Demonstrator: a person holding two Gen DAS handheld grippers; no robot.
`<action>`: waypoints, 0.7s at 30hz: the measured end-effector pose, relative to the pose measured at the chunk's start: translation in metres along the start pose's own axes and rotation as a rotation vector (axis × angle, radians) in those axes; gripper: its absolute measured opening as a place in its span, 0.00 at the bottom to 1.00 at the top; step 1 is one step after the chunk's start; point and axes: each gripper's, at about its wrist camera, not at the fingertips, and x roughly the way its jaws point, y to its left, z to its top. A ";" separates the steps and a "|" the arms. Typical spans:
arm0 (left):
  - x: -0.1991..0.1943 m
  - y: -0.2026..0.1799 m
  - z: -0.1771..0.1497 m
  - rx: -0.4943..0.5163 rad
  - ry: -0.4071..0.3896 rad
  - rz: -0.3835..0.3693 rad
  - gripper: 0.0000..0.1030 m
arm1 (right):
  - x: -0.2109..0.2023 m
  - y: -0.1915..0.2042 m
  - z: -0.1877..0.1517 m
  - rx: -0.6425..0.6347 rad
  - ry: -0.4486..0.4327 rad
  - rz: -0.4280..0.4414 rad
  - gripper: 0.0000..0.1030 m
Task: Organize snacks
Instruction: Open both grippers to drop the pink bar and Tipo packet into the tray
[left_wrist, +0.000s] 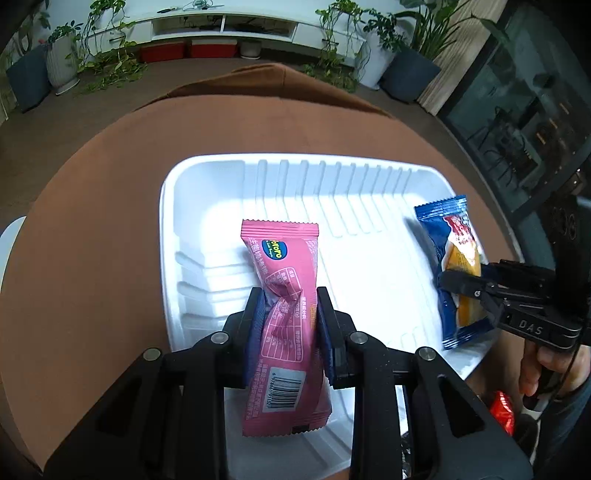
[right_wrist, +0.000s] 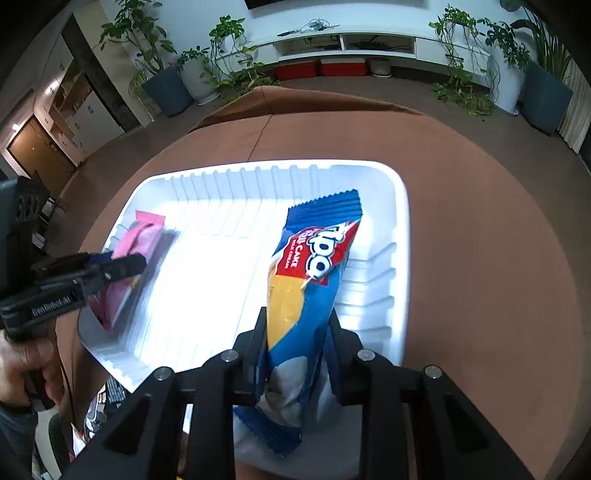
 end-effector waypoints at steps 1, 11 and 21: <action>-0.001 -0.002 -0.002 0.007 -0.003 0.007 0.26 | 0.001 0.001 0.000 -0.011 -0.002 -0.010 0.28; 0.006 -0.025 -0.003 0.055 -0.021 0.055 0.67 | -0.003 0.010 -0.006 -0.057 -0.032 -0.027 0.39; -0.040 -0.034 0.000 0.056 -0.124 0.054 0.85 | -0.054 0.000 -0.016 -0.009 -0.150 0.028 0.60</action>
